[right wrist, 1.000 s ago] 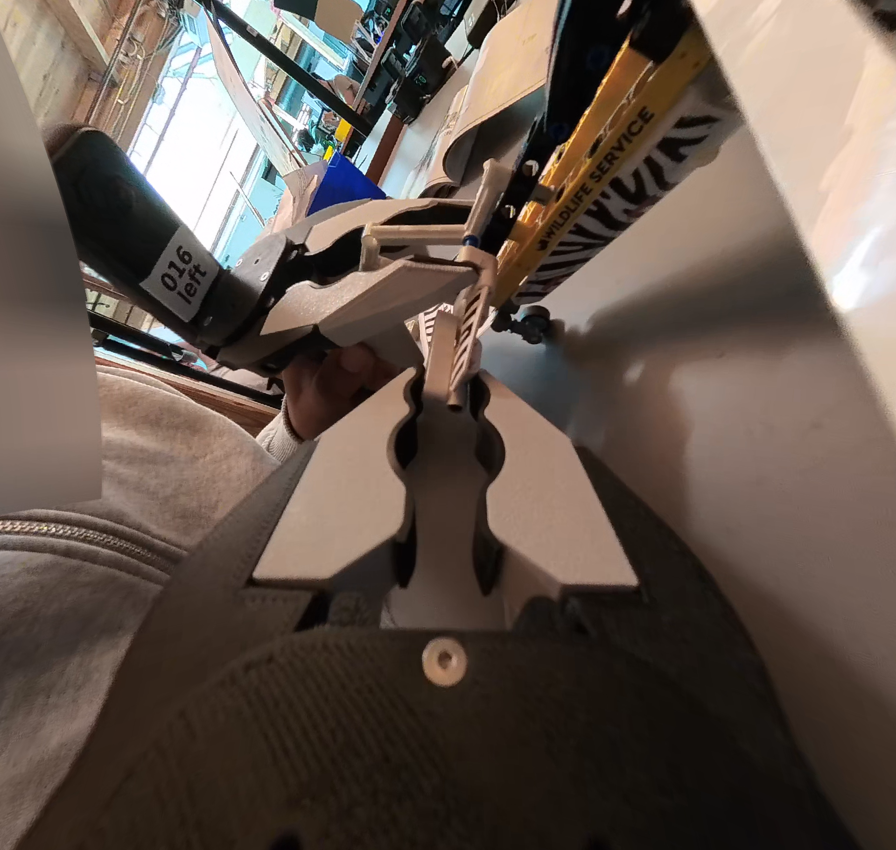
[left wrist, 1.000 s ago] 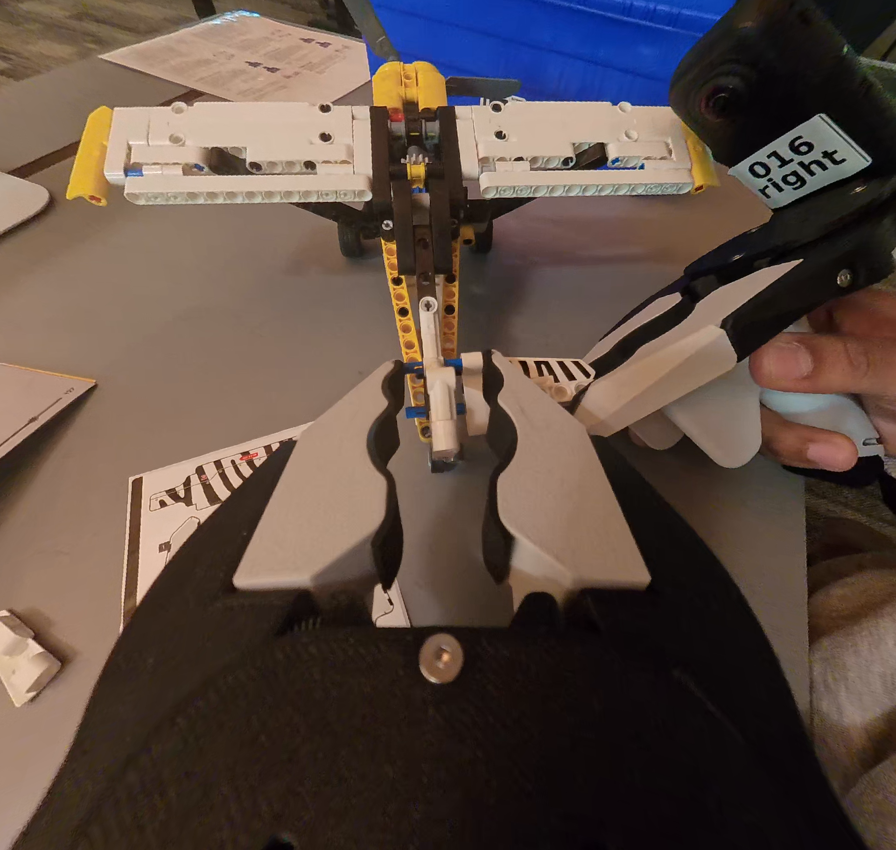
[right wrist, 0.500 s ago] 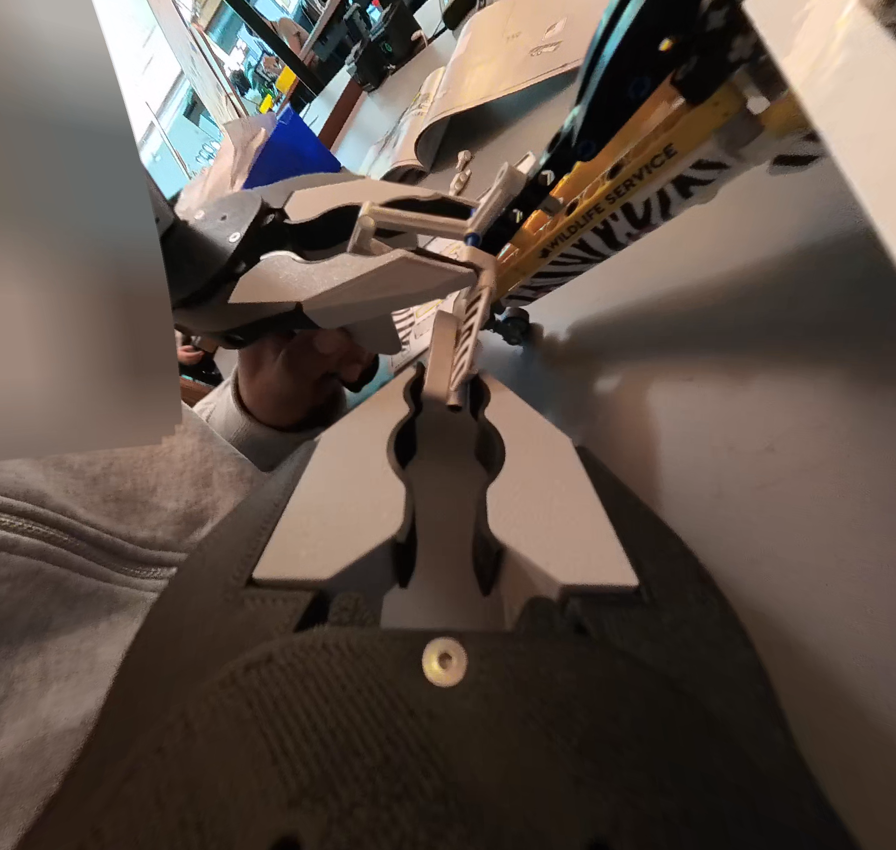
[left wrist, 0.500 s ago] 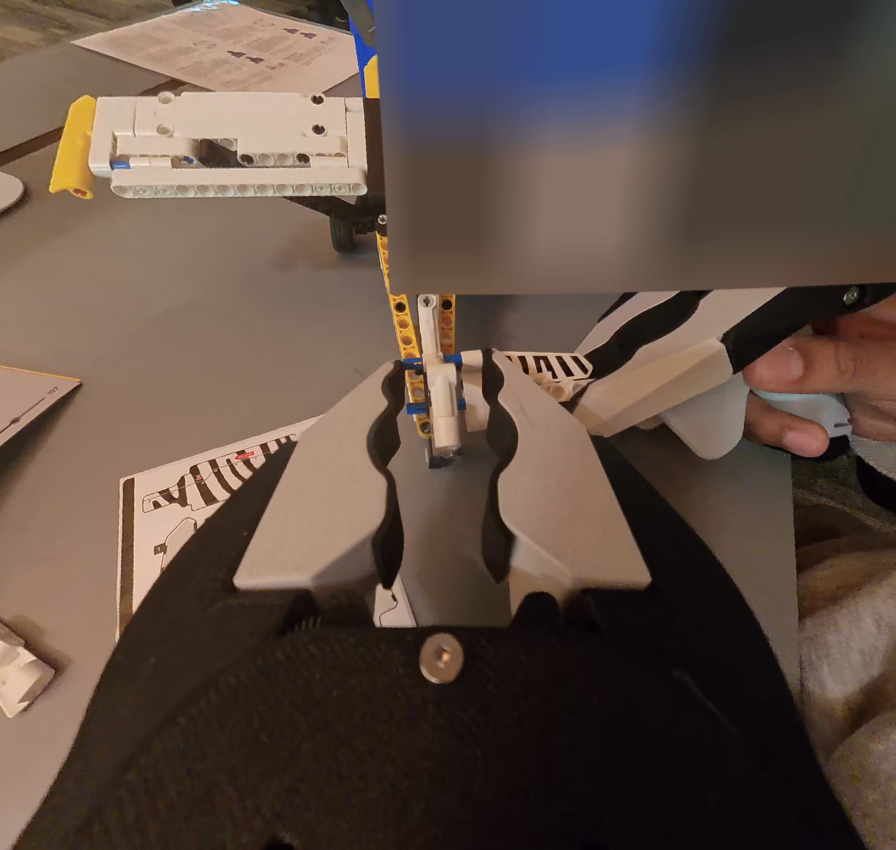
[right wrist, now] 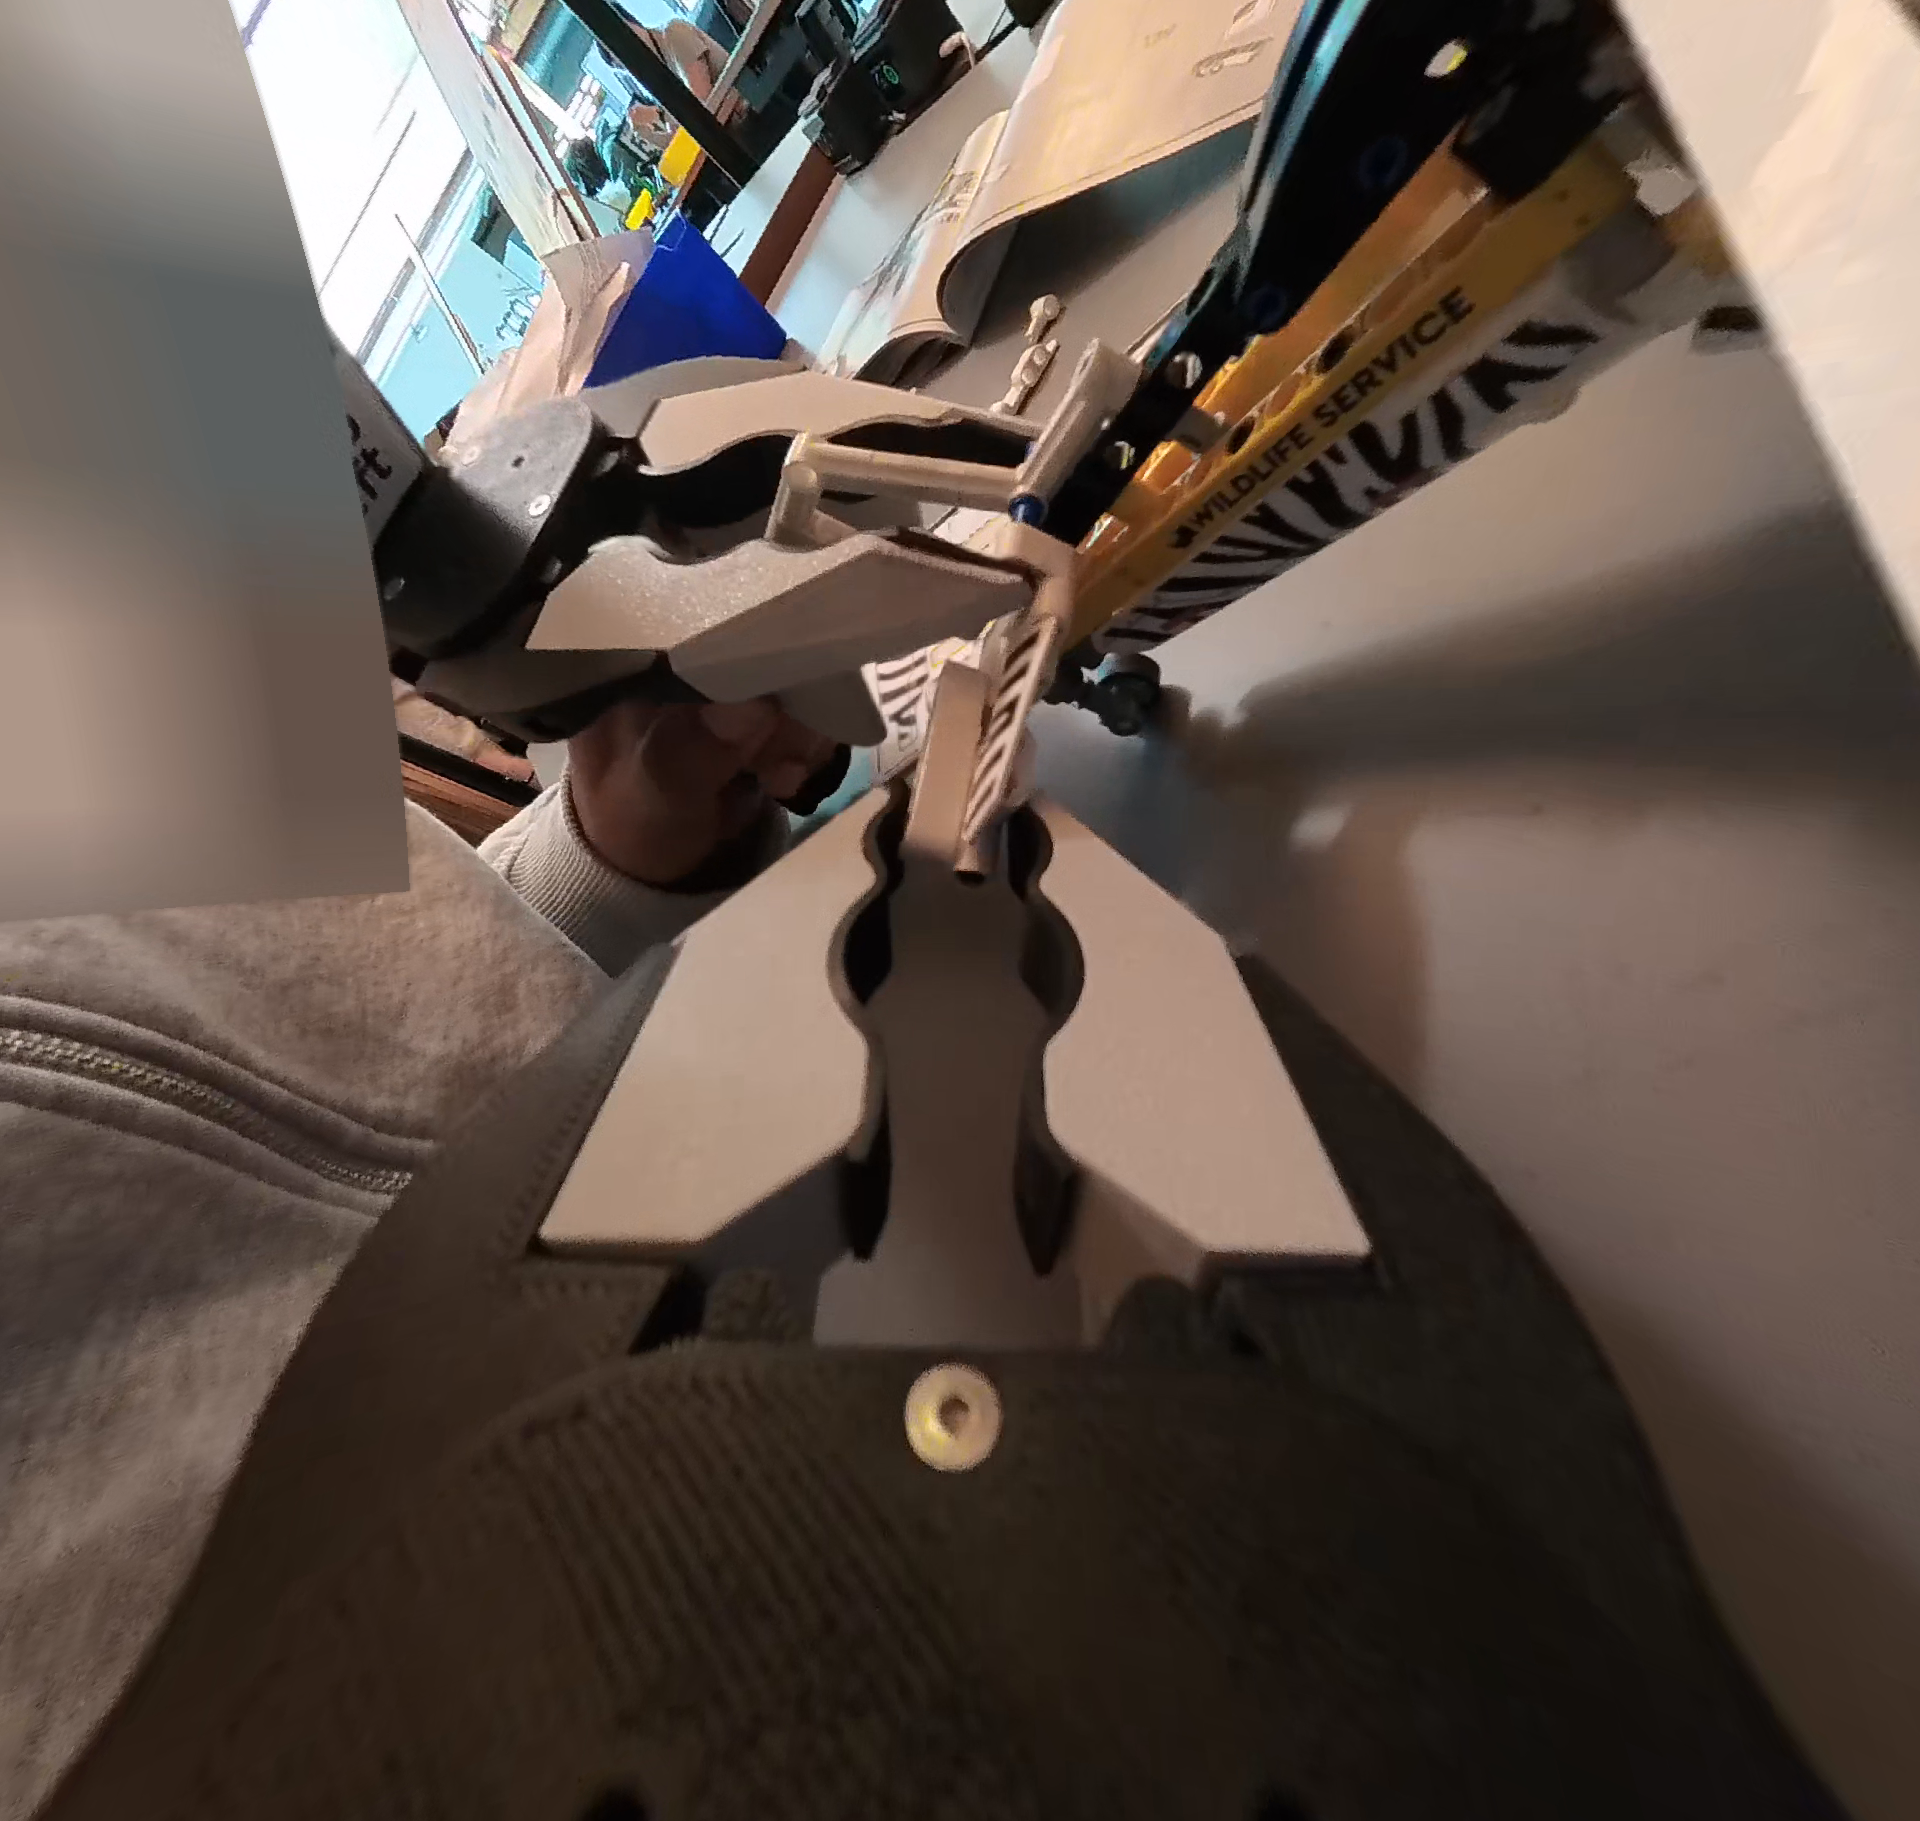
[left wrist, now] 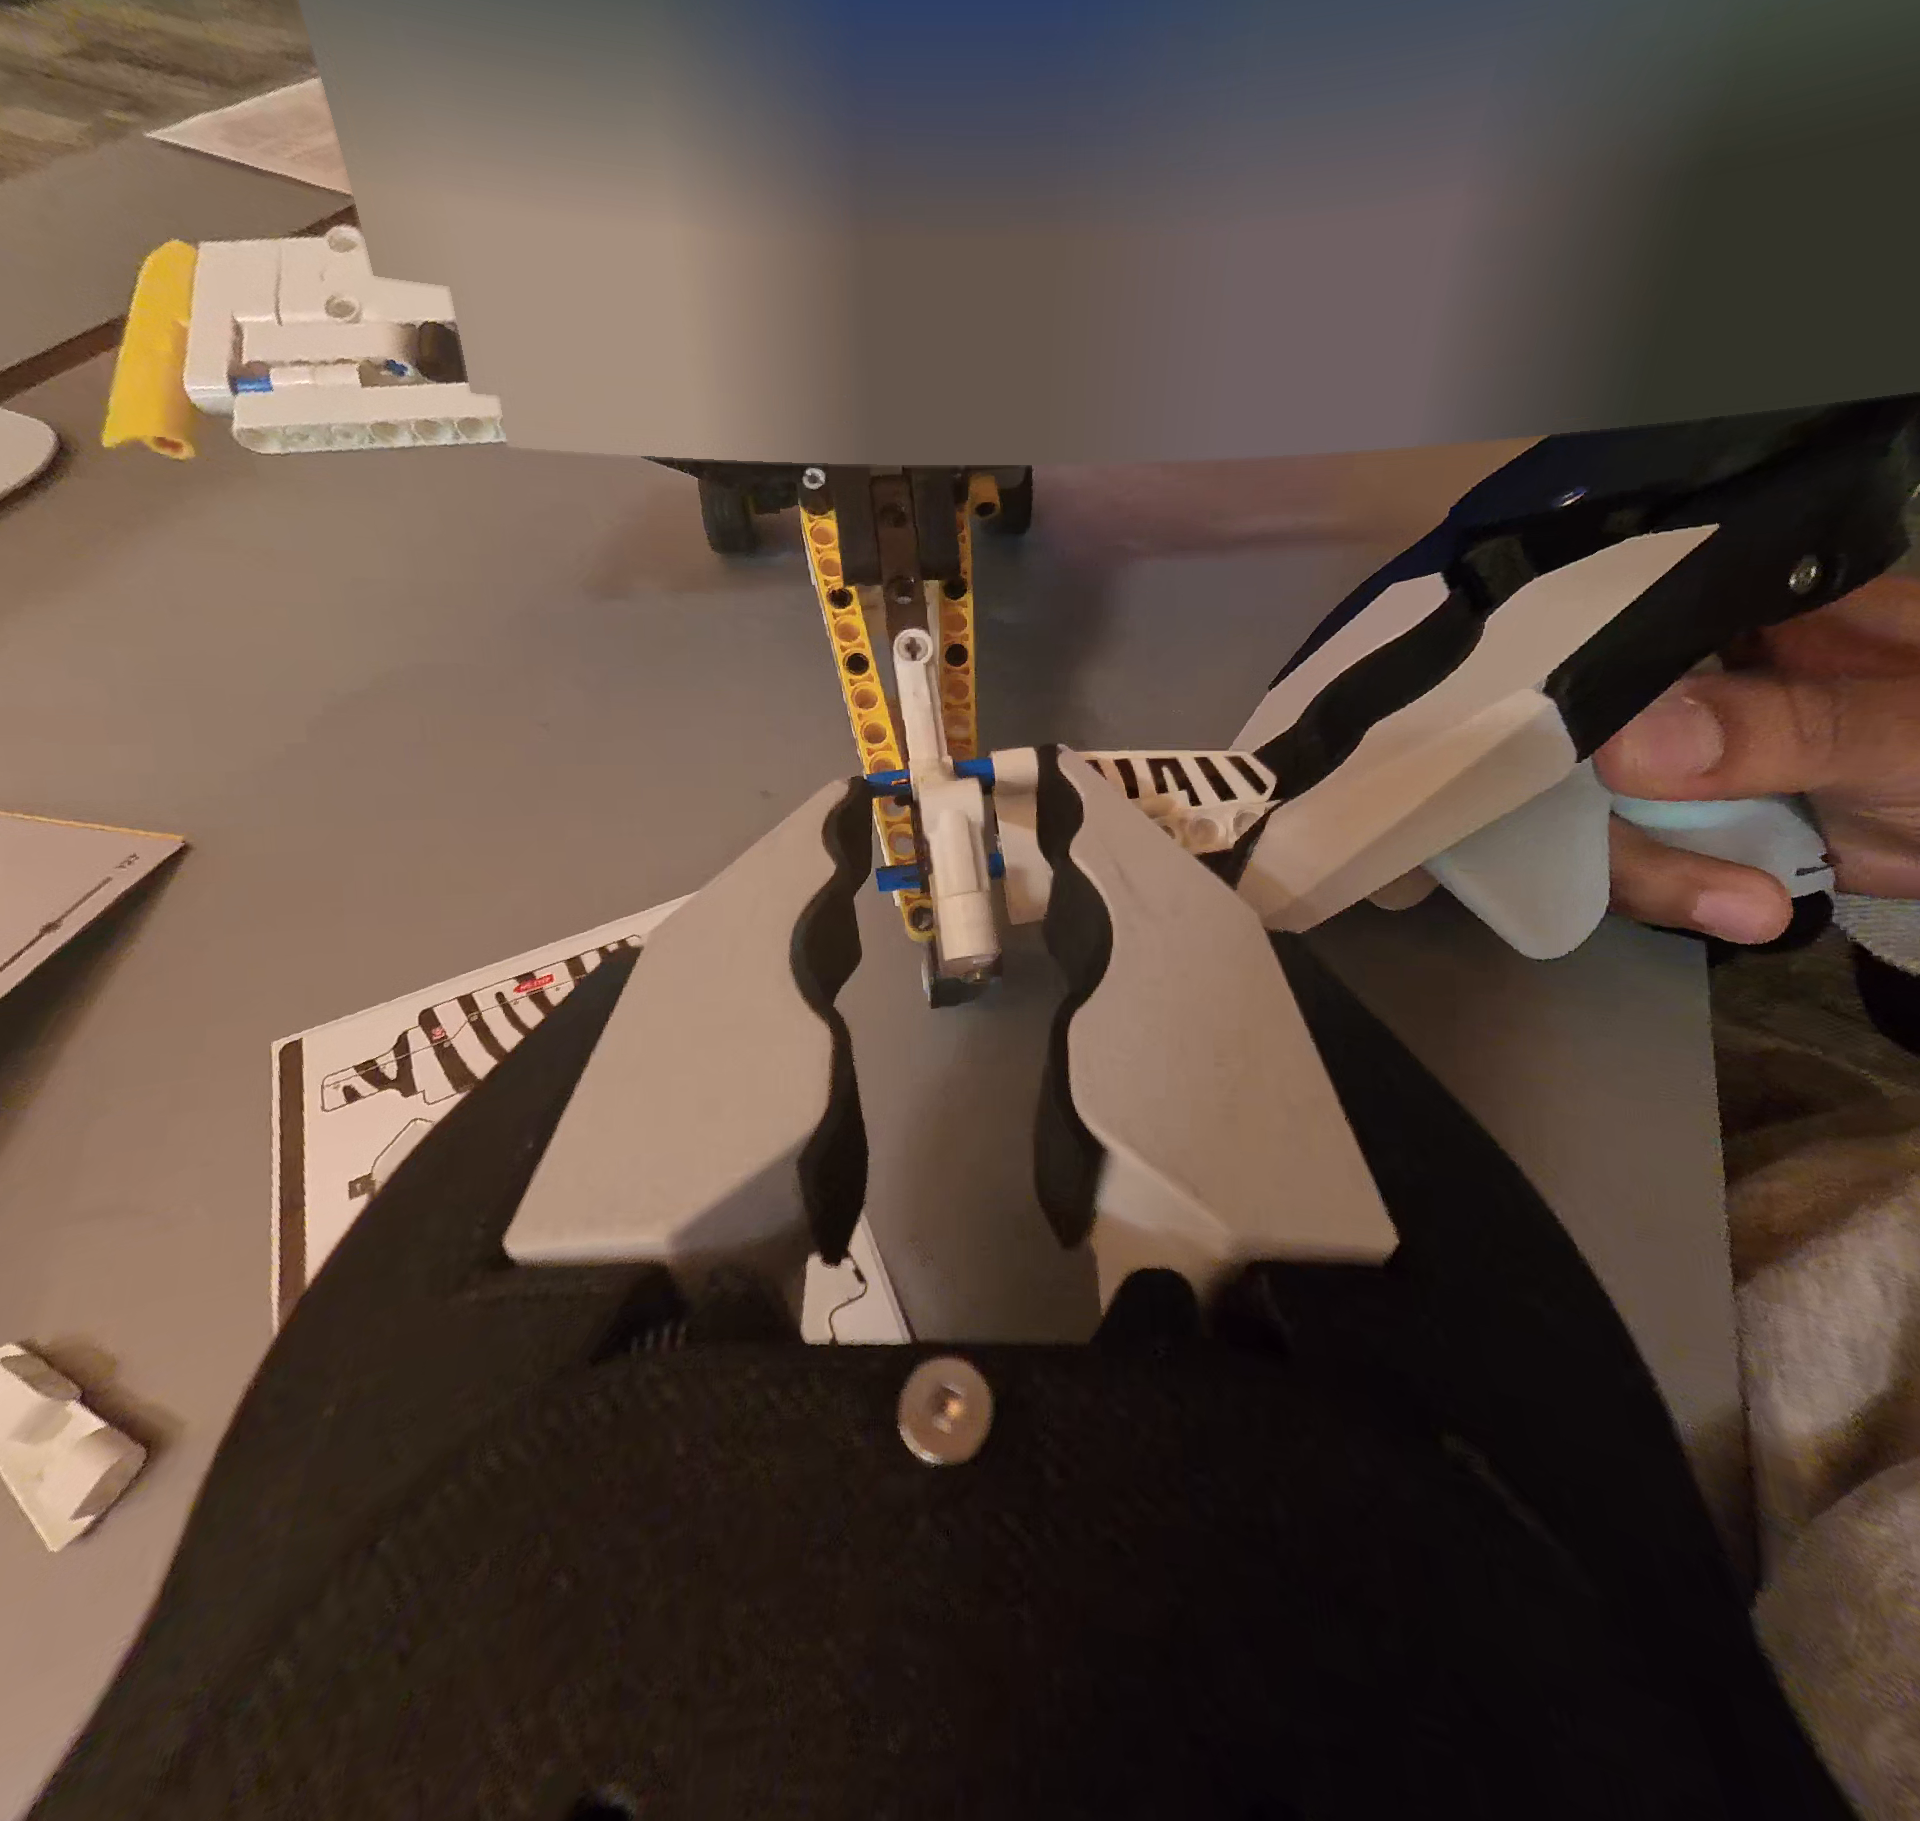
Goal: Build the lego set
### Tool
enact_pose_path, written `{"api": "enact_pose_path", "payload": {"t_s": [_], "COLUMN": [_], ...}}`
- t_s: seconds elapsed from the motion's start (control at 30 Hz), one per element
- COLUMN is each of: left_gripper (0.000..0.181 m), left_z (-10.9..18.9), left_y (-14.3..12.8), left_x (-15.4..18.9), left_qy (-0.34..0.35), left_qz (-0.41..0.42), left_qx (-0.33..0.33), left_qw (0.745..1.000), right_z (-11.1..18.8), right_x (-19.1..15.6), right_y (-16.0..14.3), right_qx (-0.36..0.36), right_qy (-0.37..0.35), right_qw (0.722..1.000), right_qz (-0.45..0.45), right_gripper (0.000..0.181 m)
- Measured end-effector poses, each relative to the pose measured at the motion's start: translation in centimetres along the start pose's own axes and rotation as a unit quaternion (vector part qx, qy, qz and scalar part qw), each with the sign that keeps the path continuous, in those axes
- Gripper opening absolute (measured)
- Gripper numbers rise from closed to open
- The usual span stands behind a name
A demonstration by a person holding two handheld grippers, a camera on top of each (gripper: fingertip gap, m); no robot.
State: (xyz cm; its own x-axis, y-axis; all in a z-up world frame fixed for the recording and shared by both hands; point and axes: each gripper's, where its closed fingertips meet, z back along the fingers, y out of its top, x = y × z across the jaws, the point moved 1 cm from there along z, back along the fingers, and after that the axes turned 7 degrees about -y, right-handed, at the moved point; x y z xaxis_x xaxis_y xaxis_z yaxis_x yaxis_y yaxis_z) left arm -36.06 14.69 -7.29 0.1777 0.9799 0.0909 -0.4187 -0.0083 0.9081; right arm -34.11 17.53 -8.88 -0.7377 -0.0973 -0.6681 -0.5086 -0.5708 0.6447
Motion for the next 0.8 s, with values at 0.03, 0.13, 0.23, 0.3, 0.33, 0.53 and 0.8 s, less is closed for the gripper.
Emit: {"api": "enact_pose_path", "payload": {"t_s": [0.03,0.13,0.23,0.3,0.33,0.53,0.8], "left_gripper": [0.034,0.048,0.036,0.034,0.035,0.034,0.033], "left_z": [-0.01,-0.06,-0.12,-0.13,-0.13,0.07,0.24], "left_y": [0.06,0.14,0.27,0.37,0.36,0.36,0.28], "left_x": [0.02,-0.47,-0.05,0.01,0.00,0.02,-0.11], "left_qy": [-0.005,0.005,-0.005,0.004,0.009,0.008,0.023], "left_qz": [0.004,0.011,0.002,-0.017,-0.026,-0.043,-0.069], "left_qx": [0.004,0.010,0.012,0.011,0.010,0.008,-0.007], "left_qw": [1.000,1.000,1.000,1.000,1.000,0.999,0.997], "right_z": [-0.01,-0.03,0.00,0.02,0.02,0.15,0.19], "right_x": [0.05,0.21,0.28,0.30,0.31,0.03,-0.21], "right_y": [0.04,0.06,0.14,0.24,0.25,0.32,0.27], "right_qx": [0.001,0.001,0.005,0.008,0.008,0.012,0.008], "right_qy": [-0.002,-0.004,-0.006,-0.007,-0.006,0.009,0.029], "right_qw": [1.000,1.000,1.000,1.000,1.000,1.000,0.999], "right_qz": [-0.001,-0.005,-0.007,-0.006,-0.008,-0.009,-0.020], "right_gripper": [0.018,0.017,0.017,0.017,0.017,0.018,0.018]}}
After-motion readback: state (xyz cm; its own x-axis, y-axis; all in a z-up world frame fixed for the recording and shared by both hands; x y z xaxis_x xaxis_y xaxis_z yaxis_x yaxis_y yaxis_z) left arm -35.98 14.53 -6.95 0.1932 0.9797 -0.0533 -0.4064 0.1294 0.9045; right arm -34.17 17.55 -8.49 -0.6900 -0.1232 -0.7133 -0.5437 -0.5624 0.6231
